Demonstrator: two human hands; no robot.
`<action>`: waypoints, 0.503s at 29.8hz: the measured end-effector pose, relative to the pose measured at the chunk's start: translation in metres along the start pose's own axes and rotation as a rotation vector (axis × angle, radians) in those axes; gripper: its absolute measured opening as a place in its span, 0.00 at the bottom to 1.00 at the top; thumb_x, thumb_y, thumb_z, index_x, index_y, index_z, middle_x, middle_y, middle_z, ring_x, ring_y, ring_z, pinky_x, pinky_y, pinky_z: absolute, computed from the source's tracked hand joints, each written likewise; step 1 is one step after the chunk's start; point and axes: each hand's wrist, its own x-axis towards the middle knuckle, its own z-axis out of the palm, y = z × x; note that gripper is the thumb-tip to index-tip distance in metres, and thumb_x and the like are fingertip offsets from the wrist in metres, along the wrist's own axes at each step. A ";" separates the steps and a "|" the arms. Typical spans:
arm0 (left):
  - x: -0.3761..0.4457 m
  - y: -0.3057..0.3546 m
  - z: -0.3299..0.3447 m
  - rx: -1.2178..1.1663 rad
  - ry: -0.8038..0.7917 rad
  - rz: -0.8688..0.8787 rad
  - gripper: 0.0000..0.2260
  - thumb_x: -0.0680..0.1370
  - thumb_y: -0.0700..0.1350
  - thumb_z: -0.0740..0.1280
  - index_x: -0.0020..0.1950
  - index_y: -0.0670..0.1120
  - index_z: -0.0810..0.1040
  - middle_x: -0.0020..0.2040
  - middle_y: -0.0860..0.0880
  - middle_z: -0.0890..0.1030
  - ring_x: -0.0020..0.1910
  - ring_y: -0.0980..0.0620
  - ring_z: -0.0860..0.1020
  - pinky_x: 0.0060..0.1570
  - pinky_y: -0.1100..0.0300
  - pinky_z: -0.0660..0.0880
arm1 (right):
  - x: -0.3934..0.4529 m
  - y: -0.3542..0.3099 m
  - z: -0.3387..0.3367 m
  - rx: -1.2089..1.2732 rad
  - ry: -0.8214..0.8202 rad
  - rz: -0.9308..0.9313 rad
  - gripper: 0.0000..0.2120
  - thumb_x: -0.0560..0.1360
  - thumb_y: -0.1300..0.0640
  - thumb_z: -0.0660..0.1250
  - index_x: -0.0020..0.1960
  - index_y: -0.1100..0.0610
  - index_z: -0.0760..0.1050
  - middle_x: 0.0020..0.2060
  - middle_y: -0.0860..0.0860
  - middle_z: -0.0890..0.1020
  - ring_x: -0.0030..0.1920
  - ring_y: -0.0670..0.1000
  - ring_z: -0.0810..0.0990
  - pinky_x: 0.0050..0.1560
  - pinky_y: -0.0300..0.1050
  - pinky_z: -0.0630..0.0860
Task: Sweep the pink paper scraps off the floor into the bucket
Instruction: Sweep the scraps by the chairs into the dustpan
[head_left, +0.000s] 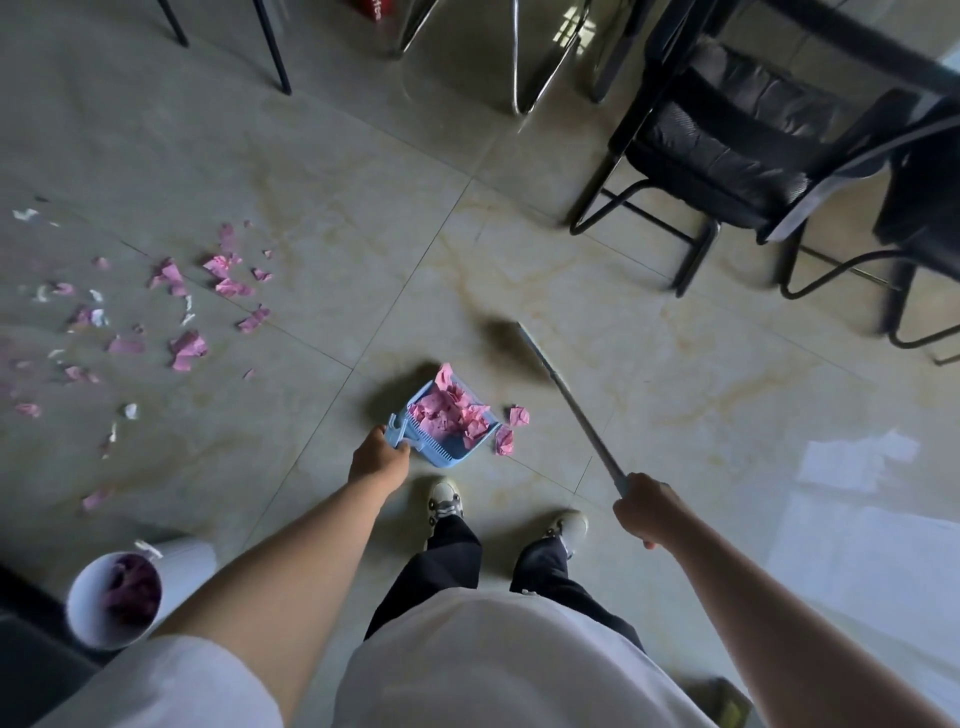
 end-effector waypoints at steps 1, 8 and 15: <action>-0.001 -0.002 -0.001 0.006 0.007 -0.003 0.15 0.78 0.47 0.63 0.62 0.43 0.73 0.61 0.40 0.78 0.60 0.39 0.76 0.57 0.53 0.72 | -0.001 -0.004 0.003 -0.007 -0.022 0.000 0.17 0.73 0.62 0.55 0.60 0.61 0.71 0.34 0.51 0.74 0.24 0.49 0.78 0.29 0.40 0.74; -0.001 0.001 0.005 0.031 0.002 0.002 0.17 0.79 0.47 0.63 0.65 0.41 0.72 0.63 0.39 0.77 0.61 0.39 0.75 0.59 0.53 0.71 | -0.020 -0.039 0.031 -0.193 -0.105 -0.114 0.21 0.73 0.60 0.60 0.66 0.58 0.70 0.52 0.54 0.80 0.49 0.56 0.83 0.40 0.43 0.77; -0.001 0.011 0.011 0.038 -0.002 0.015 0.17 0.78 0.46 0.63 0.65 0.40 0.72 0.63 0.38 0.77 0.61 0.39 0.76 0.59 0.52 0.72 | -0.041 -0.047 0.034 -0.290 -0.145 -0.234 0.18 0.74 0.63 0.58 0.63 0.59 0.70 0.42 0.52 0.76 0.42 0.56 0.79 0.36 0.43 0.74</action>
